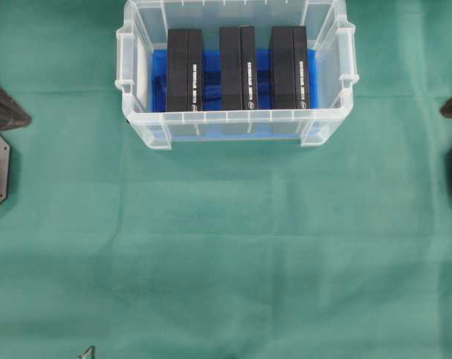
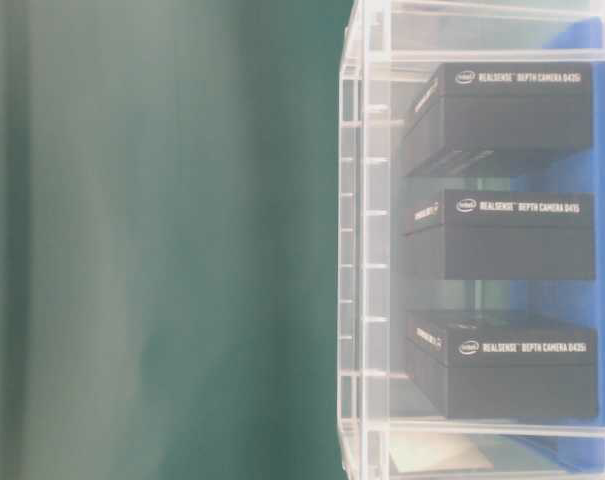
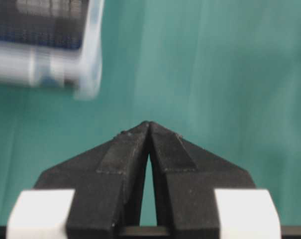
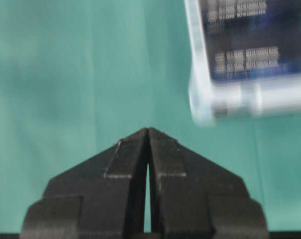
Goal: Take the box out of the case with both arms.
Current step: 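Raise both grippers from the rest pose toward the bin, then move both open grippers above the bin's left and right box pairs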
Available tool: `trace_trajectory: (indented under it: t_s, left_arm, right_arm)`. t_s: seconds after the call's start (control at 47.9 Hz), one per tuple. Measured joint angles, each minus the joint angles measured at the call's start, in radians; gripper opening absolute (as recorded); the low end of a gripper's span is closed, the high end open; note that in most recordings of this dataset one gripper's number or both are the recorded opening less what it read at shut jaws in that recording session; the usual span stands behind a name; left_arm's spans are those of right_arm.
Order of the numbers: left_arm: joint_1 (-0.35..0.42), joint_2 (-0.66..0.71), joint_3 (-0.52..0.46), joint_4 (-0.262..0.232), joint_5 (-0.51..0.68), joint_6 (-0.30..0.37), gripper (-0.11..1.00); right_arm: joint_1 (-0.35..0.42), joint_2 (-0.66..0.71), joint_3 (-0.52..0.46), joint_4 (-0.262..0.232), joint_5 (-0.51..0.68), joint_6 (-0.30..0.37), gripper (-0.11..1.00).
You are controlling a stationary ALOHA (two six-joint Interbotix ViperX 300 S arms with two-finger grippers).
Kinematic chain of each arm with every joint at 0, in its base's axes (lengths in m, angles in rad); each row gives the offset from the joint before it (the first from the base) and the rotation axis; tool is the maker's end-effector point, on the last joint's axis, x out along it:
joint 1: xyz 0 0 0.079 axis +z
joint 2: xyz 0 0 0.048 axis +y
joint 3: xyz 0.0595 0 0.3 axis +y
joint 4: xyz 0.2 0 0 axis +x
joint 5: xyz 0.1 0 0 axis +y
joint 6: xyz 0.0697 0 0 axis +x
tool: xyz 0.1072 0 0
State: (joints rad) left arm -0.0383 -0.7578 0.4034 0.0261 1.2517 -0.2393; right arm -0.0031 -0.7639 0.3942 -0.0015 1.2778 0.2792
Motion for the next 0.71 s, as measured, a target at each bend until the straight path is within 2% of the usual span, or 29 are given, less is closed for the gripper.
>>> trace_trajectory:
  t_s: [0.104, 0.25, 0.355, 0.501, 0.605, 0.71]
  left_arm:
    - [-0.006, 0.032, -0.032, -0.002, 0.132, -0.023, 0.00]
    - [-0.012, 0.058, -0.048, 0.000, 0.224, -0.037, 0.00]
    - [-0.012, 0.064, -0.051, -0.002, 0.244, -0.037, 0.00]
    - [-0.012, 0.064, -0.051, 0.000, 0.250, -0.060, 0.00]
    - [-0.012, 0.064, -0.051, 0.000, 0.253, -0.167, 0.00]
    - [-0.012, 0.063, -0.051, 0.003, 0.264, -0.328, 0.00]
  right_arm:
    - [-0.002, 0.048, -0.029, -0.003, 0.161, 0.000, 0.00]
    - [-0.002, 0.107, -0.049, -0.028, 0.318, -0.002, 0.00]
    - [-0.002, 0.129, -0.055, -0.049, 0.365, -0.002, 0.00]
    - [-0.002, 0.143, -0.058, -0.069, 0.373, 0.017, 0.00]
    - [-0.002, 0.141, -0.063, -0.077, 0.376, 0.086, 0.00]
    - [-0.002, 0.137, -0.072, -0.086, 0.379, 0.245, 0.00]
